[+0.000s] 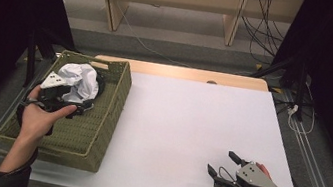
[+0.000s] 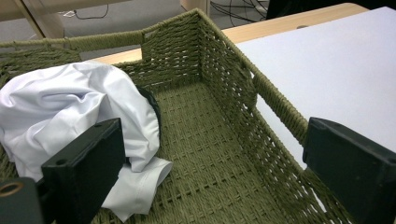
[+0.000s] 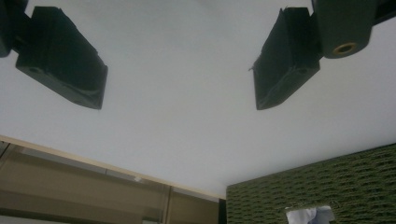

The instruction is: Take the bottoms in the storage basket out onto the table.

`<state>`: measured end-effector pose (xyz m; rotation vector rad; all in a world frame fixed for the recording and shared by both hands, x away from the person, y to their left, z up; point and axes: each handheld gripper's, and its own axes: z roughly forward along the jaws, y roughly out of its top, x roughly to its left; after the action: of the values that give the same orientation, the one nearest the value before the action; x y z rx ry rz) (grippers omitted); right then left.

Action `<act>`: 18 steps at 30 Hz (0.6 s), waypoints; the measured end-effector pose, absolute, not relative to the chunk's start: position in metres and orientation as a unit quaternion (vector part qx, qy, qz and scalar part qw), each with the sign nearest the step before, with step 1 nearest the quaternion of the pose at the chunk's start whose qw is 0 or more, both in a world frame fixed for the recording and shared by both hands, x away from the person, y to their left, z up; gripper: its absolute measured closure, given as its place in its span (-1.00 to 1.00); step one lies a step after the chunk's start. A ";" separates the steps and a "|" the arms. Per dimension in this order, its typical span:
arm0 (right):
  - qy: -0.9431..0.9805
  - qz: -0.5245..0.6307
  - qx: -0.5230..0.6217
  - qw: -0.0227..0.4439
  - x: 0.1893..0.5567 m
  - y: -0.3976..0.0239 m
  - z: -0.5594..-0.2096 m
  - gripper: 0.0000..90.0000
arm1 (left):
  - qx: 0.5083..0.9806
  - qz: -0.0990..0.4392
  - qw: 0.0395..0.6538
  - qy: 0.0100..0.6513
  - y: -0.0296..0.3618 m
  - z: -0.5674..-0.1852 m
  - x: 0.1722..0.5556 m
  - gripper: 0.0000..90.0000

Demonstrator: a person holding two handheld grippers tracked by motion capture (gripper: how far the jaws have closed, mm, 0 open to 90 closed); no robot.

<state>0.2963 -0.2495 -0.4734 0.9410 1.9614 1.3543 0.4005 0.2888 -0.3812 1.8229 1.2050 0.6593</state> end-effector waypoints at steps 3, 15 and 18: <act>0.733 0.506 0.350 0.291 0.296 -0.250 -0.472 -0.59 | 0.726 0.266 0.419 0.476 0.288 -0.379 0.398 -0.87; 0.733 0.508 0.347 0.292 0.294 -0.248 -0.471 -0.59 | 0.726 0.261 0.436 0.463 0.285 -0.372 0.390 -0.86; 0.731 0.510 0.348 0.290 0.295 -0.248 -0.472 -0.59 | 0.729 0.258 0.440 0.456 0.282 -0.371 0.388 -0.85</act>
<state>0.2950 -0.2476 -0.4719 0.9278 1.9507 1.3611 0.3884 0.2819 -0.3711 1.8118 1.1327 0.6397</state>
